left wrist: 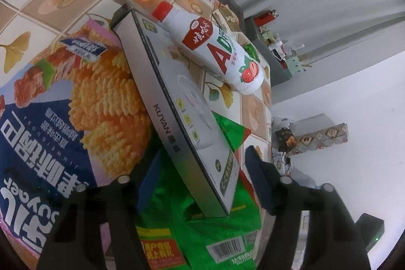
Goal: Collect trash
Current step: 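Grasp the grey KUYAN box with the left gripper while the right gripper grasps the white AD milk bottle, then lift the box and bottle and carry both toward the blue wastebasket, then open both grippers over the basket to drop the box and bottle, then move both tools back over the pink and green chip bags, then grasp the pink Gouyer chip bag with the left gripper while the right gripper grasps the green chip bag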
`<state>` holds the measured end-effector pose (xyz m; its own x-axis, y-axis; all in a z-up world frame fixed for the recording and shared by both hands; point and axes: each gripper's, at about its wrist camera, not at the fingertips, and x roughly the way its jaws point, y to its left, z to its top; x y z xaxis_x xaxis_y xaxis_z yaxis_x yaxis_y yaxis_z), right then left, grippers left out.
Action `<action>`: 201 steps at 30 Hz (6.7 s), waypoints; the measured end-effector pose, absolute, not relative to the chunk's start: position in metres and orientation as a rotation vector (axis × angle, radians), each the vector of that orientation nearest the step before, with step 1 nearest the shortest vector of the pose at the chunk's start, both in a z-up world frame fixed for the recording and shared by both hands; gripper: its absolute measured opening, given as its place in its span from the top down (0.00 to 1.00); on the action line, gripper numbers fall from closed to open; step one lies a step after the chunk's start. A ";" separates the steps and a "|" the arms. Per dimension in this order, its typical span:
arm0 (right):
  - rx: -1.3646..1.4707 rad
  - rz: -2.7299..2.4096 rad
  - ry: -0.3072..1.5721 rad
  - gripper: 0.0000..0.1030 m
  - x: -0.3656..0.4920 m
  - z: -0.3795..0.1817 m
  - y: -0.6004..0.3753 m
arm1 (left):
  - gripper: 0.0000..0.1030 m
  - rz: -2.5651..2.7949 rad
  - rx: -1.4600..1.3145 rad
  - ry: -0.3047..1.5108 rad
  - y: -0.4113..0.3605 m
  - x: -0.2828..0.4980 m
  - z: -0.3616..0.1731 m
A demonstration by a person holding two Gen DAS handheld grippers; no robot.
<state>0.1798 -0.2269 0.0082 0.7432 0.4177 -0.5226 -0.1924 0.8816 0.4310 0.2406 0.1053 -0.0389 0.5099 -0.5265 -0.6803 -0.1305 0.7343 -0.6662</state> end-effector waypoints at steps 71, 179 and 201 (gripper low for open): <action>0.322 0.586 0.967 0.36 0.324 0.010 -0.193 | 0.76 -0.212 -0.298 0.626 0.050 0.165 0.062; 0.656 0.259 0.668 0.07 0.126 -0.062 -0.352 | 0.14 -0.144 -0.219 0.532 0.111 0.058 0.058; 0.684 0.615 1.064 0.18 0.217 -0.078 -0.172 | 0.16 -0.103 0.090 0.664 0.113 0.116 0.007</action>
